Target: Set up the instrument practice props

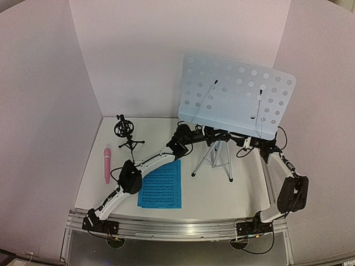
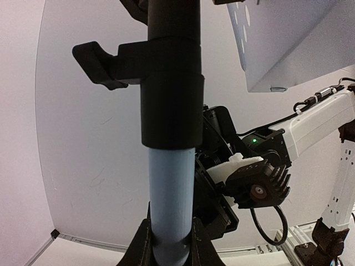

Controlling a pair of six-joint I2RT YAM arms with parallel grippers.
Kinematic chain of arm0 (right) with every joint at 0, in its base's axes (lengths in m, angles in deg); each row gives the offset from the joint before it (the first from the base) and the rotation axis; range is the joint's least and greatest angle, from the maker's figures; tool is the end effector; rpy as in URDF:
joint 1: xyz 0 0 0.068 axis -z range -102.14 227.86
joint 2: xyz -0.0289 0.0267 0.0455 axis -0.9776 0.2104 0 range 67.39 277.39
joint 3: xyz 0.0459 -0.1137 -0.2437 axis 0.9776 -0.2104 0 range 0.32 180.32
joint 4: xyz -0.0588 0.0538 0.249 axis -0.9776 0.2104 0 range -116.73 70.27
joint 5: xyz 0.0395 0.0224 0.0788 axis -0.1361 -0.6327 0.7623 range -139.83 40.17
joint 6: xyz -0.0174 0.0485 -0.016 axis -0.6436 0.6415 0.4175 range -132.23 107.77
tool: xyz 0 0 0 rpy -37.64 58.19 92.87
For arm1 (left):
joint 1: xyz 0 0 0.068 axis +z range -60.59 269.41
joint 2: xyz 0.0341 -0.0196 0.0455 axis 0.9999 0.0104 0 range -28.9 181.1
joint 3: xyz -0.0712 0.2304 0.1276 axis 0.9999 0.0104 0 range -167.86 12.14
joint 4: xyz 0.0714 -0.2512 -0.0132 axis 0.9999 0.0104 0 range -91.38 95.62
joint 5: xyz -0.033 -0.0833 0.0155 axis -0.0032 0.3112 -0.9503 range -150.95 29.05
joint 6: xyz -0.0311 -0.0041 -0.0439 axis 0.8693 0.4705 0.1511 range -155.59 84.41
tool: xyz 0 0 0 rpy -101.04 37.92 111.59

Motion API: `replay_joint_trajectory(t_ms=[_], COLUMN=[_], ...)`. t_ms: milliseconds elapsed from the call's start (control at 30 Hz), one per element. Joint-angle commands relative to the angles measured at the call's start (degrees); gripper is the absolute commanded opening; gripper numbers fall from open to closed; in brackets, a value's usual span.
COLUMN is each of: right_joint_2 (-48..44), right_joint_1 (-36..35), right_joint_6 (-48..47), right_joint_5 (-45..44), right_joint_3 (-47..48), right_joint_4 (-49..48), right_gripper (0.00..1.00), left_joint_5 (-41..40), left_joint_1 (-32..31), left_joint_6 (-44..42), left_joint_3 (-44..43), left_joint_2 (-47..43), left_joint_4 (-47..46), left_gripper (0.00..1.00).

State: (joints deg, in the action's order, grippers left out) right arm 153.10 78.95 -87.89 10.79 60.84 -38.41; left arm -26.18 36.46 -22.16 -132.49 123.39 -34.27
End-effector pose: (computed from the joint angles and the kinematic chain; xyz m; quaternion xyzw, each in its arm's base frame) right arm 0.3370 0.0246 0.3053 -0.6593 0.3503 -0.0210 0.6650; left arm 0.3441 -0.4894 0.3071 0.4102 0.3957 -0.5750 0.5869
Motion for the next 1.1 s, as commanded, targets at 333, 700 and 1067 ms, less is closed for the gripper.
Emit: replay_joint_trajectory(t_ms=[333,700,1067], right_joint_2=[-1.5,-2.0,-4.1], right_joint_1=[-0.8,-0.8,-0.8], right_joint_6=[0.5,14.9,42.6], right_joint_5=[5.0,4.5,11.3], right_joint_3=[2.3,4.4,-1.0], right_joint_4=[1.6,6.2,6.7], right_gripper=[0.13,0.0,0.0], left_joint_5=[1.2,0.5,-0.1], left_joint_1=[-2.2,-2.2,-2.2], left_joint_6=[-1.0,-2.3,-3.7], left_joint_3=[-4.7,-4.3,-2.2], left_joint_2=[3.4,3.2,2.2], left_joint_4=[4.4,5.3,4.6], left_gripper=[0.0,0.0,0.0])
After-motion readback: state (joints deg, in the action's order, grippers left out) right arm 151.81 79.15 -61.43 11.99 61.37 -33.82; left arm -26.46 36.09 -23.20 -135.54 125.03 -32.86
